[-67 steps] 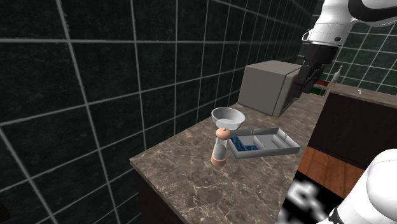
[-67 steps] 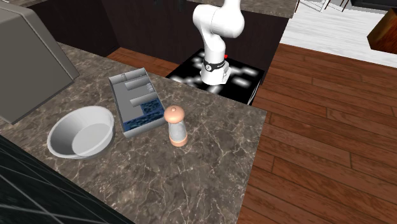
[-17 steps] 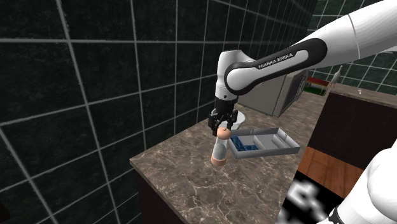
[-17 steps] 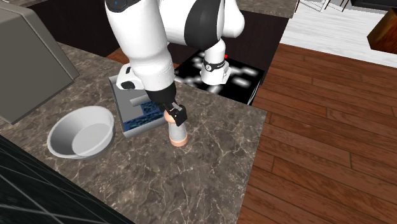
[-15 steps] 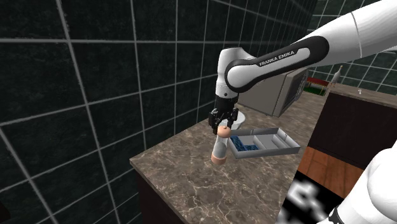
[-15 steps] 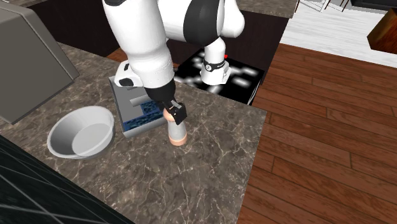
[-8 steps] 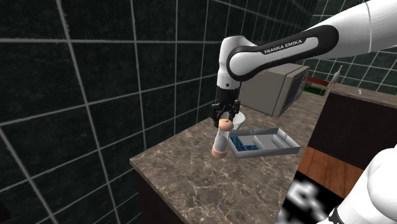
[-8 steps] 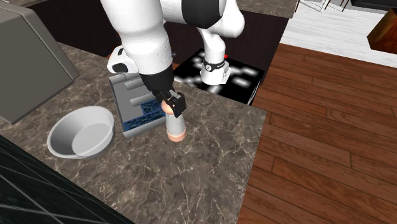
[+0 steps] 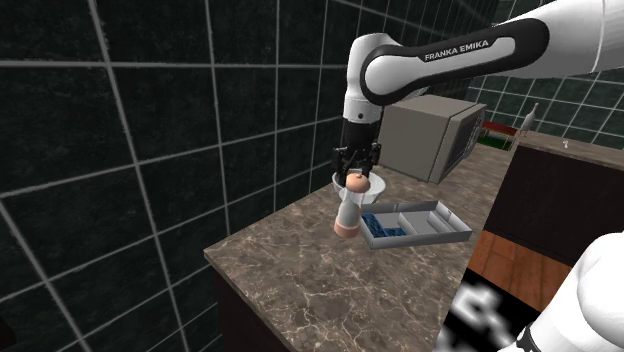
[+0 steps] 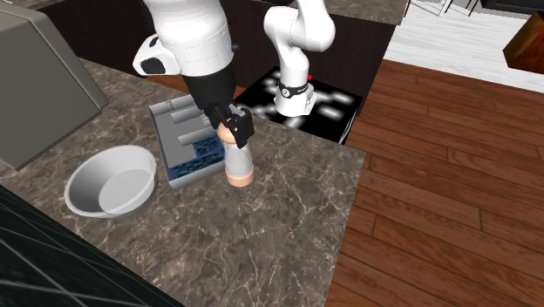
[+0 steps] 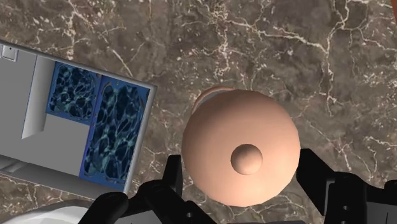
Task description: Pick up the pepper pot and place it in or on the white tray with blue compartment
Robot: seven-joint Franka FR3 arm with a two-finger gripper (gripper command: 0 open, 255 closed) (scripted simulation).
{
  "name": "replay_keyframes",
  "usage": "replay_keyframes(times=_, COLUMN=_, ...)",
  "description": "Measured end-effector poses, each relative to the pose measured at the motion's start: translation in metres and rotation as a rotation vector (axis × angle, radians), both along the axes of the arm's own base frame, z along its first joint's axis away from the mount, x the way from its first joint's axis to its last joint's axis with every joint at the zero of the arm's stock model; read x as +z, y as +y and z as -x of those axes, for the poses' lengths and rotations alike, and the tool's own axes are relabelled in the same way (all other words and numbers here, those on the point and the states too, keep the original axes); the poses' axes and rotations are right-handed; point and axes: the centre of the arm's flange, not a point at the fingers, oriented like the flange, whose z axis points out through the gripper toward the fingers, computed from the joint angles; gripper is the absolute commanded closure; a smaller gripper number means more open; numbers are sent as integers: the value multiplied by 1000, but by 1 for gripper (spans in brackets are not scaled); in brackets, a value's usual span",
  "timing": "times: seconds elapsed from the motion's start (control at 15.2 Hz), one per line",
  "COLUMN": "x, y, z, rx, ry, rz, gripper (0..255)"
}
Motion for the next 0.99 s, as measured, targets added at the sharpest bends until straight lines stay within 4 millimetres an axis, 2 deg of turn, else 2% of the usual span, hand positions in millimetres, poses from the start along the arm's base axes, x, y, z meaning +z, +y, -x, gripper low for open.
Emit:
replay_keyframes(times=0.33, x=27, y=0, z=1, rx=0, ry=0, rz=0, gripper=255)
replay_keyframes(times=0.4, x=30, y=-6, z=3, rx=0, ry=0, rz=0, gripper=255)
replay_keyframes(times=0.59, x=39, y=-36, z=7, rx=-1, ry=0, rz=0, gripper=255)
replay_keyframes(times=0.99, x=61, y=-115, z=19, rx=-1, ry=0, rz=0, gripper=255)
